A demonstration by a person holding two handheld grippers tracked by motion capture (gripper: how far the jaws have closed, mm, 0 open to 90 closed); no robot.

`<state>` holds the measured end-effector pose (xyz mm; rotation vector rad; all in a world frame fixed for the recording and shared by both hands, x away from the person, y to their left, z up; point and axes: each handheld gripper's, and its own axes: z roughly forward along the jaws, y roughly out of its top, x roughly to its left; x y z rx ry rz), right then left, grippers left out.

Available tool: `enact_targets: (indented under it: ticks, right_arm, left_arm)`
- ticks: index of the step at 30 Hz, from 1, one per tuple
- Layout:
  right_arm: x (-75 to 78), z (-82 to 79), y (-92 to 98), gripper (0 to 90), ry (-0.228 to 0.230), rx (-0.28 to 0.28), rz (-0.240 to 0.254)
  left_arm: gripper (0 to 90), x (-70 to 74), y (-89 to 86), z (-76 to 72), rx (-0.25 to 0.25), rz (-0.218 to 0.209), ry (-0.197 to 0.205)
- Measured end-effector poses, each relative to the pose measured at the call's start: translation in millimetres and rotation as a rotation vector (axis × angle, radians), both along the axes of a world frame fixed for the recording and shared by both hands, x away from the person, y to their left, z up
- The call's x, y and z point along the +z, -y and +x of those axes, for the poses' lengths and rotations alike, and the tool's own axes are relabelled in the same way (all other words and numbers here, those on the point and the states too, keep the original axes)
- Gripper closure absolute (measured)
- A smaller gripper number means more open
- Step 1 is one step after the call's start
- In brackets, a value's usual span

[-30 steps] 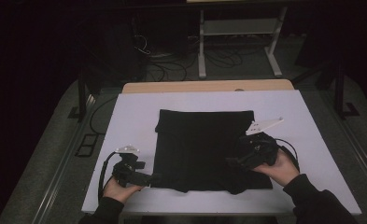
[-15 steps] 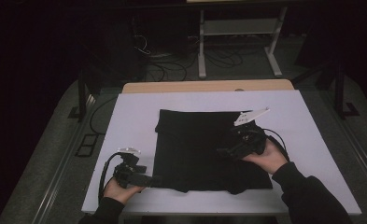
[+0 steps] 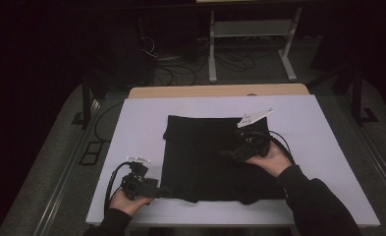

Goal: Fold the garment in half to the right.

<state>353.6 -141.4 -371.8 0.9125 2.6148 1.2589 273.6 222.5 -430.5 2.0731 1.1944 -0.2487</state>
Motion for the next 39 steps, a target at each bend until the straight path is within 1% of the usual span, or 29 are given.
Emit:
enact_targets:
  ticks: [2,4,7,8,9,11,12,14,16,18,20,24,30,33,35,39]
  right_arm:
    - [0.0,1.6,-2.4,0.0,0.001,0.000,0.002]
    - [0.5,2.9,-4.6,0.0,0.000,0.000,0.003]
    - [2.0,4.7,-7.7,0.0,0.003,0.004,0.005]
    - [2.6,5.2,-8.8,0.0,0.005,0.006,0.007]
    - [3.3,5.8,-9.9,0.0,0.005,0.006,0.007]
    - [4.6,6.9,-11.7,0.0,0.005,0.008,0.012]
    - [5.3,7.5,-12.4,0.0,0.005,0.007,0.014]
    - [6.1,9.2,-13.7,0.0,0.009,0.010,0.015]
    - [6.7,10.6,-15.6,0.0,0.003,0.009,0.014]
    - [6.7,12.7,-18.0,0.0,0.007,0.013,0.009]
    - [6.8,14.6,-21.0,0.0,0.010,0.016,0.001]
    - [5.7,19.9,-26.5,0.7,0.009,0.022,-0.001]
    - [3.3,29.2,-35.3,1.6,0.009,0.021,-0.025]
    - [2.4,33.5,-38.5,2.2,0.013,0.024,-0.028]
    - [1.6,35.9,-40.3,2.2,0.010,0.020,-0.039]
    - [2.4,40.5,-43.7,3.6,0.020,0.021,-0.066]
  left_arm:
    - [16.7,-1.6,1.9,0.0,-0.008,0.007,-0.013]
    - [20.6,-1.3,4.3,-0.3,-0.016,0.021,-0.009]
    - [29.2,-1.1,7.2,-1.2,-0.015,0.037,-0.004]
    - [32.9,-1.3,7.2,-1.0,-0.014,0.040,-0.003]
    - [38.8,-2.0,7.3,-0.6,-0.013,0.039,-0.007]
    - [46.6,-2.6,8.0,0.0,-0.014,0.044,-0.007]
    - [50.7,-3.0,8.5,0.3,-0.020,0.050,-0.006]
    - [57.0,-3.0,9.9,0.5,-0.016,0.064,-0.005]
    - [64.3,-3.5,10.6,0.5,-0.005,0.075,-0.004]
    - [73.1,-4.1,10.5,1.0,-0.001,0.084,-0.013]
    - [79.4,-4.1,10.4,1.4,0.003,0.096,-0.023]
    - [82.7,-4.3,10.3,2.0,0.006,0.094,-0.034]
    - [83.3,-3.3,8.4,2.5,0.000,0.072,-0.033]
    - [83.2,-3.9,7.7,3.0,0.002,0.068,-0.045]
    - [83.2,-3.4,7.4,2.9,0.001,0.063,-0.043]
    - [83.2,-2.5,7.4,3.1,-0.004,0.053,-0.038]
